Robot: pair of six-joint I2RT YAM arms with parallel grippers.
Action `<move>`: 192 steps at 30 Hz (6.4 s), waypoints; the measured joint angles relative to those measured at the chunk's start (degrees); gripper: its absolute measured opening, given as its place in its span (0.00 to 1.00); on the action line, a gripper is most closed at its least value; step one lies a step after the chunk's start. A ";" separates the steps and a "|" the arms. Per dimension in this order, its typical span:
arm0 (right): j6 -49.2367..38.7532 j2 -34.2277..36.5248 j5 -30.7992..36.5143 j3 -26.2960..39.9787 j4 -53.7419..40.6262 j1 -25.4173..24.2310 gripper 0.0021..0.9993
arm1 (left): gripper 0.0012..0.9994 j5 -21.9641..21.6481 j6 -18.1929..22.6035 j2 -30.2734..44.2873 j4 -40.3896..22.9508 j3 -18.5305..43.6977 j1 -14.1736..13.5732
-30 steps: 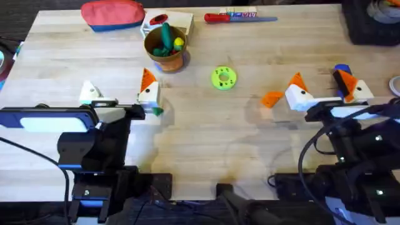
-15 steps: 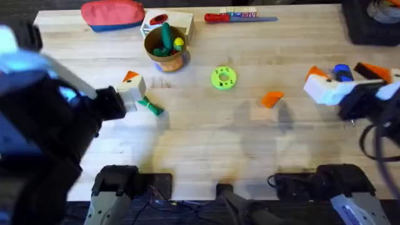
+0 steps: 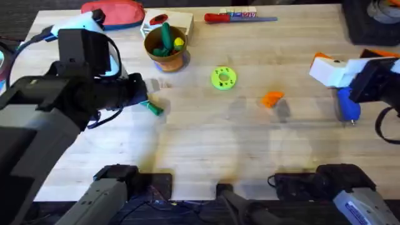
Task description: Pick up the gripper from the table and insert it into the empty holder that is missing its gripper. Then pick up a screw, insert it into the mounting hole, and use the screwdriver to tighten it. Finally, clean up the table by picking up the vegetable and placing it into the bucket.
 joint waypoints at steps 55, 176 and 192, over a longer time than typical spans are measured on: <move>0.00 -0.01 -0.01 0.00 0.01 0.00 0.99 | 0.99 12.79 14.72 -52.56 45.60 -36.96 -30.69; -20.76 37.04 -5.05 13.30 -18.73 10.21 0.00 | 0.99 14.32 12.80 -55.09 38.21 -38.95 -31.56; 7.05 21.73 -35.73 -4.06 16.85 12.41 0.00 | 0.99 14.81 6.74 -55.09 38.21 -38.95 -31.54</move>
